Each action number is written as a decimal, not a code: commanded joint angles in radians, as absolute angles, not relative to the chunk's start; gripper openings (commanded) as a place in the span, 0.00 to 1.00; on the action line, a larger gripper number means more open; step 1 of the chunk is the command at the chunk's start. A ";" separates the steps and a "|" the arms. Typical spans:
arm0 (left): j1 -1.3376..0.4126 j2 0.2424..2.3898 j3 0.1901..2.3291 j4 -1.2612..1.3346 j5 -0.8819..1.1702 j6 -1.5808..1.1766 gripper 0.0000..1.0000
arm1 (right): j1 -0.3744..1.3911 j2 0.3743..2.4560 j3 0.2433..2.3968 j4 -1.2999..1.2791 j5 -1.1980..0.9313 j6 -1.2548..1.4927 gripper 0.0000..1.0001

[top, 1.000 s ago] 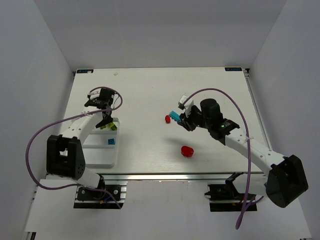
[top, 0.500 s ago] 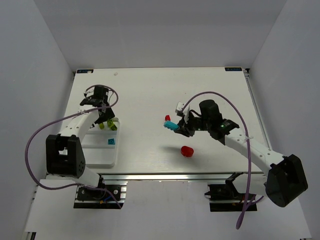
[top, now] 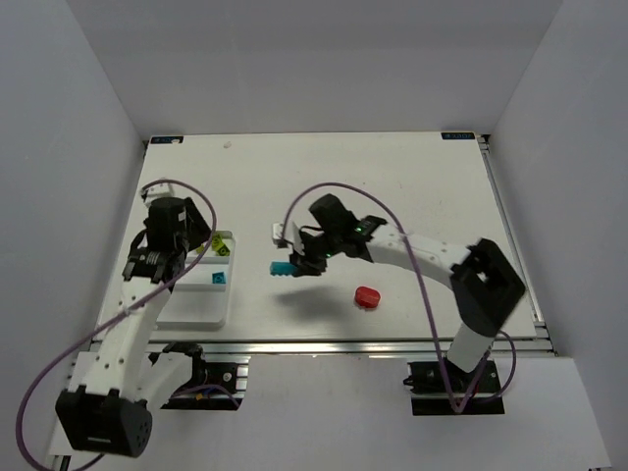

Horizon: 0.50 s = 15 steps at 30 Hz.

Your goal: Sort the legos into containers by color

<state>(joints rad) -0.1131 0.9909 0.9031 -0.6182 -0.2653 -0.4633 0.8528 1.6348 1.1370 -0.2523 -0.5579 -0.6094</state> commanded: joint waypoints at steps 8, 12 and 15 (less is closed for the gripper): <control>-0.109 0.597 0.793 -0.574 -0.621 -0.548 0.93 | 0.980 2.127 1.746 -0.232 -0.440 -0.273 0.00; -0.118 0.511 0.790 -0.587 -0.673 -0.563 0.96 | 1.017 2.252 1.908 -0.229 -0.459 -0.201 0.00; -0.118 0.457 0.782 -0.597 -0.689 -0.568 0.97 | 1.046 2.319 1.991 -0.192 -0.445 -0.169 0.00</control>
<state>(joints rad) -0.1135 0.4919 0.7937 -0.5793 -0.6304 -0.5495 1.0119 2.2852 1.8969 -0.2333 -0.4408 -0.2539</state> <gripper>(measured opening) 0.969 0.350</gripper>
